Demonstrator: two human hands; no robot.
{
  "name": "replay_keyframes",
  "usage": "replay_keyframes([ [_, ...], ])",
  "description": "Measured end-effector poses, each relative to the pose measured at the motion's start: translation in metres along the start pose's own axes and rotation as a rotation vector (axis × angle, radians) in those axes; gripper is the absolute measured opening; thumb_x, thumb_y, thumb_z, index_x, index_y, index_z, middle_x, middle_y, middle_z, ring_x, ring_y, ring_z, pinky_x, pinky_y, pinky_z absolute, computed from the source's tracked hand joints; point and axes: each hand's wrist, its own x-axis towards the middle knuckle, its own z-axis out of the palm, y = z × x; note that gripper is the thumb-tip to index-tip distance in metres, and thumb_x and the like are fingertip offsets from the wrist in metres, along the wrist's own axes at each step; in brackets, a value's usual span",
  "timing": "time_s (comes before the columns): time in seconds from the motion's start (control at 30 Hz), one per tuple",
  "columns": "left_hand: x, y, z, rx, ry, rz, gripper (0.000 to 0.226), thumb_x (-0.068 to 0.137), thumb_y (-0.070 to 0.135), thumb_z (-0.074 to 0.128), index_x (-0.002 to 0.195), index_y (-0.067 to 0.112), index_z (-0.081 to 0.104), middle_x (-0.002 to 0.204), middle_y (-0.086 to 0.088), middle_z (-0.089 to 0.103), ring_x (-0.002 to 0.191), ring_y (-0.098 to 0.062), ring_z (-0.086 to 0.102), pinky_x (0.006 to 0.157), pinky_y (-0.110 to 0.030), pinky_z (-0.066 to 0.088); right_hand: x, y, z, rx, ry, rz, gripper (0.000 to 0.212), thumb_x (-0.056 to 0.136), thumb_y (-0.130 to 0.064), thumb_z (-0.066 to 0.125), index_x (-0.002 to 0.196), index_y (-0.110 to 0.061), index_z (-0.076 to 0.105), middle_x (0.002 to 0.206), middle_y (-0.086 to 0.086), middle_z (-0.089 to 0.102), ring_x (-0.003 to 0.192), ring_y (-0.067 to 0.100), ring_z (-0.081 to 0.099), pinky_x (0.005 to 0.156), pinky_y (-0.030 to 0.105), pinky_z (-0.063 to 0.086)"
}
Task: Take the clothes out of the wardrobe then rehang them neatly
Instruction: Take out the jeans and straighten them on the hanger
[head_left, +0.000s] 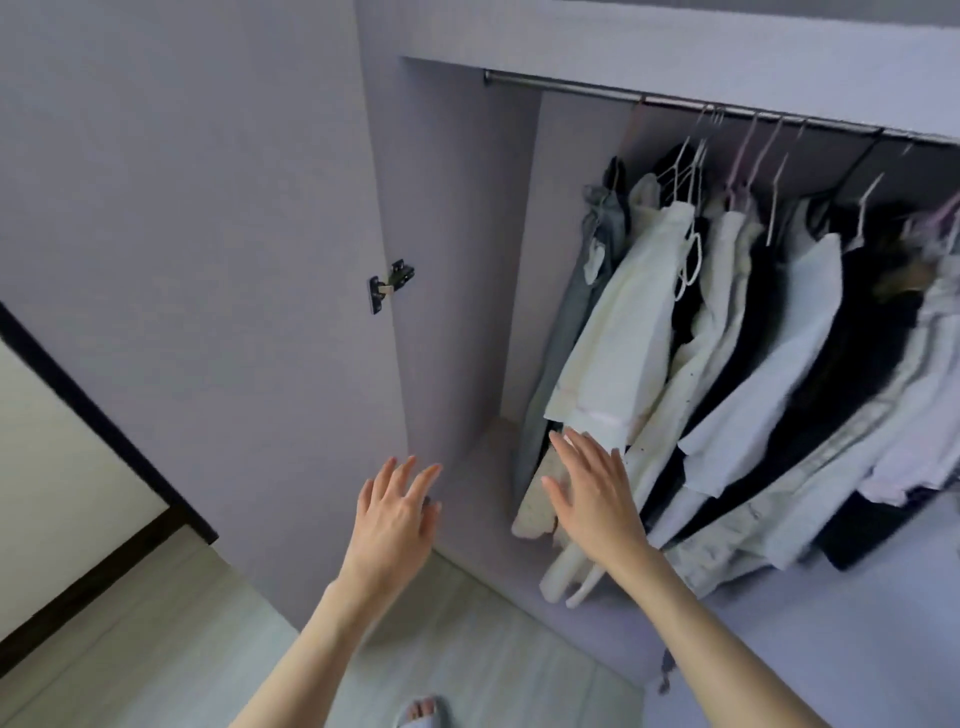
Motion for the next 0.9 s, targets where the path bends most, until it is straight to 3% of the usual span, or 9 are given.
replay_keyframes([
  [0.07, 0.03, 0.003, 0.005, -0.007, 0.001, 0.057, 0.048, 0.085, 0.036, 0.034, 0.119, 0.016, 0.061, 0.12, -0.013, 0.061, 0.113, -0.039, 0.056, 0.086, -0.049, 0.047, 0.023, 0.01, -0.012, -0.034, 0.033, 0.007, 0.05, 0.095, -0.032, 0.042, 0.141, -0.014, 0.036, 0.148, 0.007, 0.035, 0.139, 0.025, 0.026, 0.113, 0.048, 0.014],
  [0.17, 0.081, 0.005, 0.006, -0.025, -0.001, 0.134, 0.046, 0.085, 0.036, 0.036, 0.117, 0.015, 0.062, 0.117, -0.011, 0.062, 0.11, -0.036, 0.058, 0.082, -0.047, 0.049, 0.065, 0.027, -0.027, -0.065, 0.182, 0.02, 0.048, 0.088, -0.026, 0.05, 0.132, -0.008, 0.049, 0.135, 0.016, 0.05, 0.129, 0.035, 0.042, 0.107, 0.053, 0.025],
  [0.3, 0.156, 0.01, -0.003, -0.041, 0.008, 0.222, 0.045, 0.085, 0.035, 0.036, 0.114, 0.013, 0.064, 0.114, -0.013, 0.064, 0.105, -0.038, 0.061, 0.078, -0.048, 0.051, 0.117, 0.035, -0.048, -0.129, 0.263, 0.071, 0.047, 0.088, -0.03, 0.038, 0.122, -0.004, 0.057, 0.125, 0.018, 0.057, 0.122, 0.037, 0.05, 0.103, 0.052, 0.025],
  [0.5, 0.247, 0.042, -0.018, -0.237, 0.039, 0.296, 0.056, 0.091, 0.045, 0.027, 0.134, 0.015, 0.048, 0.137, -0.008, 0.047, 0.132, -0.03, 0.038, 0.105, -0.044, 0.031, 0.175, 0.051, -0.083, -0.261, 0.441, 0.044, 0.044, 0.089, -0.029, 0.037, 0.12, -0.006, 0.06, 0.126, 0.015, 0.057, 0.126, 0.033, 0.045, 0.111, 0.051, 0.023],
  [0.6, 0.28, 0.072, -0.026, -0.323, 0.05, 0.358, 0.043, 0.098, 0.032, 0.039, 0.138, 0.015, 0.041, 0.141, -0.005, 0.042, 0.135, -0.023, 0.03, 0.111, -0.035, 0.022, 0.202, 0.065, -0.11, -0.347, 0.476, 0.124, 0.046, 0.089, -0.03, 0.036, 0.119, -0.006, 0.061, 0.128, 0.017, 0.055, 0.126, 0.034, 0.045, 0.109, 0.048, 0.018],
  [0.67, 0.299, 0.093, -0.033, -0.367, 0.072, 0.402, 0.043, 0.098, 0.027, 0.04, 0.14, 0.014, 0.037, 0.142, -0.004, 0.041, 0.134, -0.02, 0.03, 0.111, -0.032, 0.023, 0.218, 0.071, -0.13, -0.373, 0.439, 0.195, 0.046, 0.093, -0.031, 0.038, 0.128, -0.006, 0.053, 0.14, 0.018, 0.044, 0.134, 0.033, 0.036, 0.112, 0.043, 0.013],
  [0.77, 0.329, 0.127, -0.042, -0.39, 0.1, 0.46, 0.045, 0.098, 0.024, 0.042, 0.14, 0.011, 0.036, 0.139, -0.007, 0.042, 0.13, -0.022, 0.035, 0.107, -0.032, 0.027, 0.239, 0.087, -0.15, -0.368, 0.307, 0.225, 0.056, 0.099, -0.034, 0.036, 0.147, -0.012, 0.019, 0.156, 0.01, 0.009, 0.144, 0.023, 0.003, 0.117, 0.035, 0.003],
  [0.9, 0.365, 0.162, -0.041, -0.474, 0.073, 0.396, 0.047, 0.097, 0.022, 0.044, 0.141, 0.007, 0.033, 0.14, -0.012, 0.041, 0.13, -0.026, 0.036, 0.108, -0.039, 0.031, 0.25, 0.099, -0.151, -0.287, 0.242, 0.232, 0.063, 0.099, -0.03, 0.037, 0.149, -0.01, 0.004, 0.157, 0.009, -0.003, 0.144, 0.021, -0.004, 0.114, 0.028, -0.004],
])
